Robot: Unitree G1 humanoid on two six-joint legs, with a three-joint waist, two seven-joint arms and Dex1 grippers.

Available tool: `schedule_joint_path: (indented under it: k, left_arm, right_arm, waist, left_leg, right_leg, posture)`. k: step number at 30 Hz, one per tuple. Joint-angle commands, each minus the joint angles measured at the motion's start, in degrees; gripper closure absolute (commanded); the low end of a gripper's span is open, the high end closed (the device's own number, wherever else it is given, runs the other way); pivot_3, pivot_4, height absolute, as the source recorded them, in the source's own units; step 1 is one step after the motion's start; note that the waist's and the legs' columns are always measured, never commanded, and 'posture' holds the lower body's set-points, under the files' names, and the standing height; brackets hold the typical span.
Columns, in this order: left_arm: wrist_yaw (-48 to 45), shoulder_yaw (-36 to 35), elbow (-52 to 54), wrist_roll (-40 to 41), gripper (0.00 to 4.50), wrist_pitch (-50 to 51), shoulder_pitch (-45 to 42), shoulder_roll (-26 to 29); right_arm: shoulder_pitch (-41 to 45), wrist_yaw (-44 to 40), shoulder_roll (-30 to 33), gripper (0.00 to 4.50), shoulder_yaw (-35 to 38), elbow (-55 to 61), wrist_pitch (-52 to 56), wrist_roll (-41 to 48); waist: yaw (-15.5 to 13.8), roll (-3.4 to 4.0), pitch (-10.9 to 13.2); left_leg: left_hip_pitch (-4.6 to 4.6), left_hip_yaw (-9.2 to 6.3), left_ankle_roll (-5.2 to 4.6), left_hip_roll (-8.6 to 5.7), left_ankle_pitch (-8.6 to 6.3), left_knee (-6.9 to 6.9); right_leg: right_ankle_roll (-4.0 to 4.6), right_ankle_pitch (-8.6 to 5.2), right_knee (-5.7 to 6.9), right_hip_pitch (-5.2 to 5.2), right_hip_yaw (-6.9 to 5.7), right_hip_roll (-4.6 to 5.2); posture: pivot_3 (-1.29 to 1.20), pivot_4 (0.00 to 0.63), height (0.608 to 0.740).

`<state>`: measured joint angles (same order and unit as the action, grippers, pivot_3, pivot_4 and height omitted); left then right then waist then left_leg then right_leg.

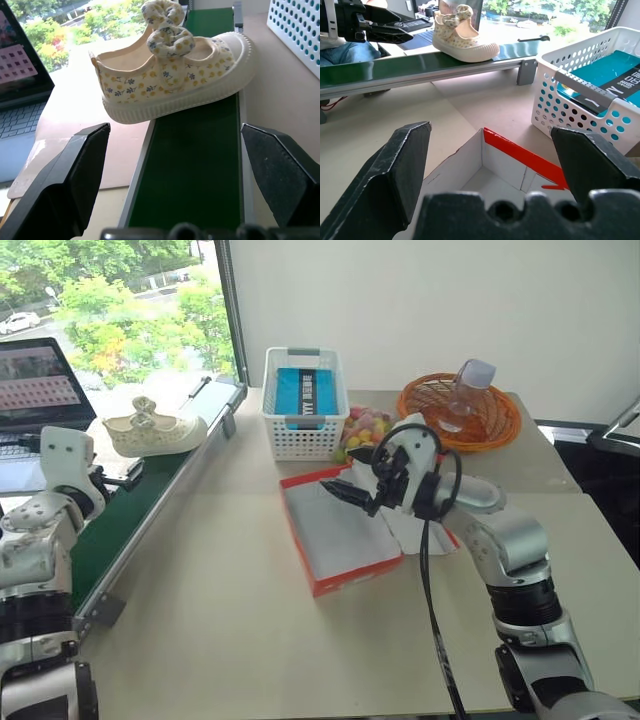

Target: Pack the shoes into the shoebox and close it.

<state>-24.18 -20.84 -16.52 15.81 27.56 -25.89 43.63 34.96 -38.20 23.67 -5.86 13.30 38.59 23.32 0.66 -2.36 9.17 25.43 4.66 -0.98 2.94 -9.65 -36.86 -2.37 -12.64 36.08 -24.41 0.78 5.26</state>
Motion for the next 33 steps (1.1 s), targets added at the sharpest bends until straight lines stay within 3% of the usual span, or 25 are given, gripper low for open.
schedule_joint_path:
  k: [1,12,15,18,22,26,33]
  left_arm:
    - [0.11,-0.80,-1.84,-0.36,0.00,-1.90,-3.55,1.05]
    - [1.36,4.02,-17.01,-4.39,0.00,-4.48,-11.56,-0.82]
    - [3.28,4.00,-21.80,-4.83,0.72,1.45,-11.68,-0.82]
    - [4.66,1.88,-21.54,-3.18,1.86,4.71,-10.98,-1.76]
    - [5.65,0.07,-16.73,-2.04,3.37,5.04,-10.21,-3.04]
    - [5.61,-1.14,-8.34,-0.51,4.40,2.82,-11.00,-4.30]
    - [0.60,3.62,10.95,5.78,4.40,8.33,-15.62,-8.48]
  right_arm:
    - [1.21,0.19,0.05,0.02,0.80,1.40,-0.94,0.00]
    - [0.72,0.48,0.11,0.02,0.82,1.94,-1.09,-0.33]
    - [0.64,0.73,0.32,0.00,0.95,2.08,-1.12,-0.62]
    - [0.27,0.83,0.81,0.00,1.12,2.37,-1.03,-0.86]
    - [-0.09,1.04,1.06,0.00,0.98,2.69,-0.99,-0.83]
    - [-0.06,1.21,0.90,0.00,0.65,2.76,-1.07,-0.88]
    - [0.54,1.75,-0.48,0.00,3.74,2.16,0.37,2.44]
  waist:
    - [-0.05,-0.01,0.00]
    - [0.33,-0.02,0.01]
    - [0.18,-0.02,0.00]
    - [0.01,-0.01,0.00]
    - [-0.13,-0.01,0.00]
    - [-0.72,-0.01,0.00]
    - [-1.38,-0.28,0.08]
  left_leg:
    - [0.01,0.00,0.00,0.00,0.00,0.00]
    - [0.01,0.03,-0.01,-0.01,0.01,0.00]
    - [0.01,0.03,-0.01,-0.02,0.01,0.00]
    - [-0.13,0.04,-0.01,-0.03,0.01,0.00]
    - [-0.16,0.03,0.02,-0.03,0.01,0.00]
    - [-0.15,0.02,0.02,-0.03,0.01,0.00]
    - [0.18,-0.06,0.03,-0.04,0.02,-0.04]
  right_leg:
    - [0.00,0.00,0.00,0.00,-0.01,0.01]
    - [-0.01,0.00,0.01,0.00,-0.02,-0.01]
    - [-0.01,0.00,0.04,0.00,-0.02,-0.01]
    - [-0.01,0.00,0.08,0.10,-0.01,0.00]
    - [-0.01,0.00,0.06,0.13,-0.02,0.04]
    - [0.00,0.00,0.09,0.12,-0.03,0.03]
    - [-0.03,0.04,-0.01,0.00,-0.08,0.03]
  posture:
    - [0.00,0.150,0.740]
    - [0.00,0.150,0.740]
    - [0.00,0.150,0.740]
    - [0.00,0.150,0.740]
    - [0.00,0.150,0.740]
    - [0.00,0.150,0.740]
    - [0.00,0.150,0.740]
